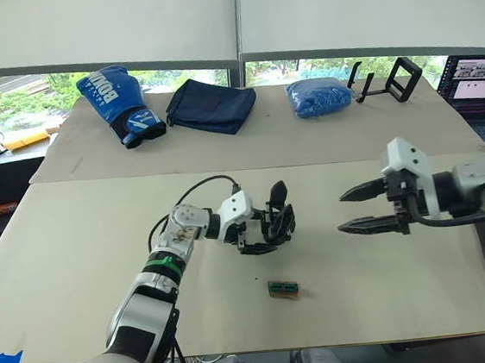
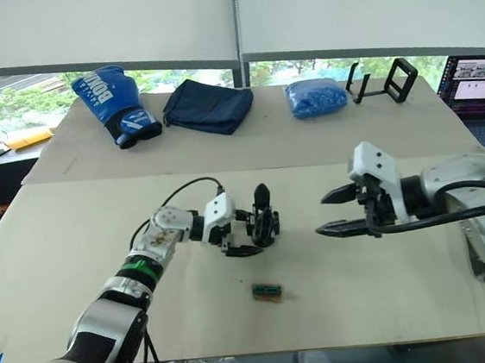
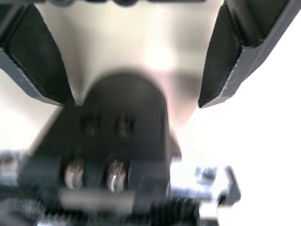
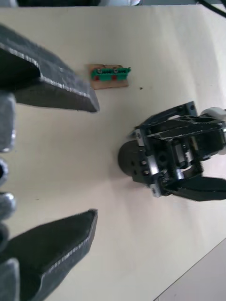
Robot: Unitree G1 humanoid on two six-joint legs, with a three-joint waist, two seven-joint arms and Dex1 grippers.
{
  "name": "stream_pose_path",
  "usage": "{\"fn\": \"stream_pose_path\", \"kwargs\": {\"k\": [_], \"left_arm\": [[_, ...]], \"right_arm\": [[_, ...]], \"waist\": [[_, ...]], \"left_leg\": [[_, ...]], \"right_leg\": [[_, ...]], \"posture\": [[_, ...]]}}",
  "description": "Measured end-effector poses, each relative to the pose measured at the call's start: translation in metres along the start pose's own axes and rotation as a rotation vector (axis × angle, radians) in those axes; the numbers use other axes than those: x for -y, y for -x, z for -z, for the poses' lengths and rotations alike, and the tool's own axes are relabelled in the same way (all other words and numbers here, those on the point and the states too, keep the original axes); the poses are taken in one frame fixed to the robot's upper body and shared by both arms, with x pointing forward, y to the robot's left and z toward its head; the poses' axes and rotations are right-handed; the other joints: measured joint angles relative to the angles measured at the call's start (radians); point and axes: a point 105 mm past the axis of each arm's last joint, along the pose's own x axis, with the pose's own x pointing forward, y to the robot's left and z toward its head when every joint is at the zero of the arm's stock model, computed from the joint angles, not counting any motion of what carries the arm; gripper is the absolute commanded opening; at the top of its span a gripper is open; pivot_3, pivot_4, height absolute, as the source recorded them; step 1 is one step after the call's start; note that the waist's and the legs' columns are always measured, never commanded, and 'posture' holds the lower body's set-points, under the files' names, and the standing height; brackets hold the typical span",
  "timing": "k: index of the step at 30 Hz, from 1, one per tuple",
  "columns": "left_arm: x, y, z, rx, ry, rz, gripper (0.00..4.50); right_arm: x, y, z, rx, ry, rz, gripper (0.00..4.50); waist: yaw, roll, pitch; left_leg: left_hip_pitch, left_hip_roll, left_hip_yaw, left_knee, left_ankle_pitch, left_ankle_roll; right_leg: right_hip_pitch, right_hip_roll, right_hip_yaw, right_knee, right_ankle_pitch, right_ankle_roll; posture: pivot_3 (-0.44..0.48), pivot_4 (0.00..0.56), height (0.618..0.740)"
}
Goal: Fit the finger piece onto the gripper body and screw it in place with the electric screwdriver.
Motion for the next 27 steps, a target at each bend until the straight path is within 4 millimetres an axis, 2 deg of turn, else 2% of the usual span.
{"fn": "stream_pose_path", "kwargs": {"k": [3,5,8,12,14,19,22,27], "left_arm": [[0.006,0.035,0.003,-0.022,0.023,0.014,4.5],[0.02,0.059,-0.008,-0.02,0.033,0.058,4.5],[0.039,0.082,-0.039,0.001,0.014,0.114,4.5],[0.07,0.094,-0.098,0.085,-0.013,0.231,4.5],[0.079,0.099,-0.114,0.109,-0.009,0.262,4.5],[0.087,0.102,-0.146,0.164,-0.049,0.278,4.5],[0.084,0.103,-0.153,0.177,-0.068,0.241,4.5],[0.08,0.101,-0.157,0.196,-0.085,0.198,4.5]], "right_arm": [[0.014,0.022,0.025,-0.128,-0.147,0.137,4.47],[0.029,0.048,0.05,-0.219,-0.294,0.277,4.47],[0.047,0.083,0.083,-0.321,-0.441,0.468,4.47],[0.062,0.122,0.13,-0.432,-0.661,0.718,4.47],[0.066,0.135,0.14,-0.454,-0.732,0.797,4.47],[0.071,0.142,0.151,-0.488,-0.85,0.868,4.47],[0.07,0.134,0.162,-0.505,-0.919,0.849,4.47],[0.068,0.128,0.179,-0.512,-1.005,0.823,4.47]], "waist": [[-0.004,0.001,0.001],[-0.005,0.002,0.002],[0.002,0.005,0.004],[0.002,0.01,0.007],[-0.004,0.014,0.009],[-0.016,0.016,0.01],[-0.017,0.016,0.01],[-0.014,0.016,0.01]], "left_leg": [[0.0,0.0,0.0,0.0,0.0,0.0],[0.0,0.0,0.0,0.0,0.0,0.0],[0.001,-0.001,0.0,0.0,0.0,0.0],[0.003,-0.002,0.0,0.001,0.0,0.0],[0.004,-0.002,0.001,0.0,0.001,-0.001],[0.013,0.0,0.002,-0.006,0.004,-0.007],[0.019,0.001,0.002,-0.009,0.004,-0.007],[0.018,0.0,0.002,-0.008,0.004,-0.007]], "right_leg": [[0.0,-0.001,0.0,0.0,0.0,0.0],[0.0,-0.002,0.001,0.0,0.0,0.0],[0.001,-0.003,0.0,-0.001,0.0,0.0],[0.004,-0.003,0.001,-0.001,0.0,0.0],[0.005,-0.002,0.002,0.0,-0.001,0.001],[0.009,0.003,0.004,0.0,-0.001,0.001],[0.015,0.004,0.005,0.0,-0.003,0.0],[0.015,0.004,0.006,0.0,-0.003,0.0]], "posture": [[0.0,0.15,0.74],[0.0,0.15,0.74],[0.0,0.15,0.74],[0.0,0.15,0.74],[0.0,0.15,0.74],[0.0,0.15,0.74],[0.0,0.15,0.74],[0.0,0.15,0.74]]}}
